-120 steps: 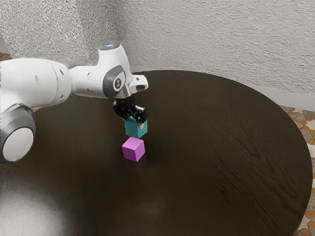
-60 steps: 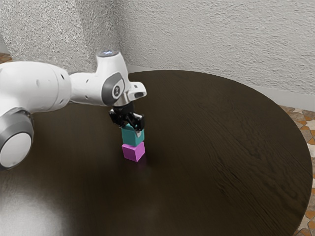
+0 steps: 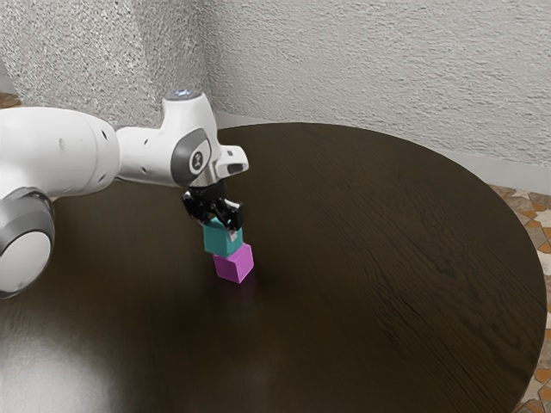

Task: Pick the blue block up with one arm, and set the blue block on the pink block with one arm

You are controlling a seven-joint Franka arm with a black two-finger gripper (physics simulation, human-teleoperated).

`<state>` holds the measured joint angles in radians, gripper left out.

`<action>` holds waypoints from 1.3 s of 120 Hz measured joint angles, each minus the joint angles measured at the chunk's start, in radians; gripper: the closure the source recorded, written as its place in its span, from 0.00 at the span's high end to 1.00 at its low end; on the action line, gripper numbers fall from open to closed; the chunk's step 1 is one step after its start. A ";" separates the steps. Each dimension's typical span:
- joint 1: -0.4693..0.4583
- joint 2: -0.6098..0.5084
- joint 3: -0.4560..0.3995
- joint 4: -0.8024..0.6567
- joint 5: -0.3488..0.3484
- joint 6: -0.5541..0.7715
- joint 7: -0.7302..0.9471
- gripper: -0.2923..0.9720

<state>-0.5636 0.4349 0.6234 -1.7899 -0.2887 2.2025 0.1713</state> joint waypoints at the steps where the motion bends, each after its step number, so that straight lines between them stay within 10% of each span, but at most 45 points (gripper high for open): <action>1: 0.001 0.001 0.000 0.003 0.000 0.000 0.001 0.49; 156: -0.008 0.032 -0.001 0.048 -0.011 -0.004 0.002 0.49</action>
<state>-0.5717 0.4665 0.6226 -1.7415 -0.2998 2.1983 0.1733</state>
